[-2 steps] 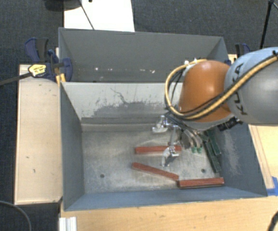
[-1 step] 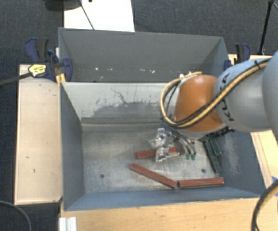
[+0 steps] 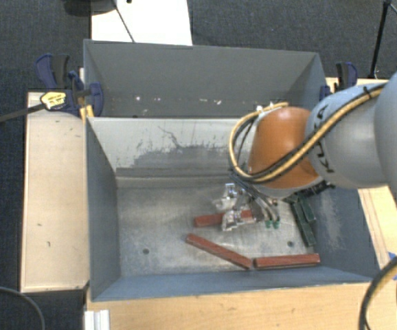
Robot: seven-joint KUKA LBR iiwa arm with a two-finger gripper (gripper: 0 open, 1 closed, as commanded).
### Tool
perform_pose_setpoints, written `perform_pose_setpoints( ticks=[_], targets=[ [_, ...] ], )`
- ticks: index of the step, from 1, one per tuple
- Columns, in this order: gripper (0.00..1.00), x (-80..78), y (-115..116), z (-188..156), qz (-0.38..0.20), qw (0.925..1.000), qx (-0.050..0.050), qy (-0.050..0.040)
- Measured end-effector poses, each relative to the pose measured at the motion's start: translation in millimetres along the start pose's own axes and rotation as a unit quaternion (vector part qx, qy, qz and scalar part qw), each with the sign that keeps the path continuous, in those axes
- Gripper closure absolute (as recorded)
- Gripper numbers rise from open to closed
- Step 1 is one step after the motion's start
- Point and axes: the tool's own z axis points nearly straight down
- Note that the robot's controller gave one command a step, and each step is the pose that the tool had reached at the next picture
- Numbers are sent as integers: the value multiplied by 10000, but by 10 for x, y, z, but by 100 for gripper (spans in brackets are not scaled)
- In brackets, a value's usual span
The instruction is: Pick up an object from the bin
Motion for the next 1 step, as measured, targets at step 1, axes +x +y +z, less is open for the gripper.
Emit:
perform_pose_setpoints(
  ticks=[1],
  targets=[
    [100, -172, -767, -1866, -479, 9988, 4, 86]
  ],
)
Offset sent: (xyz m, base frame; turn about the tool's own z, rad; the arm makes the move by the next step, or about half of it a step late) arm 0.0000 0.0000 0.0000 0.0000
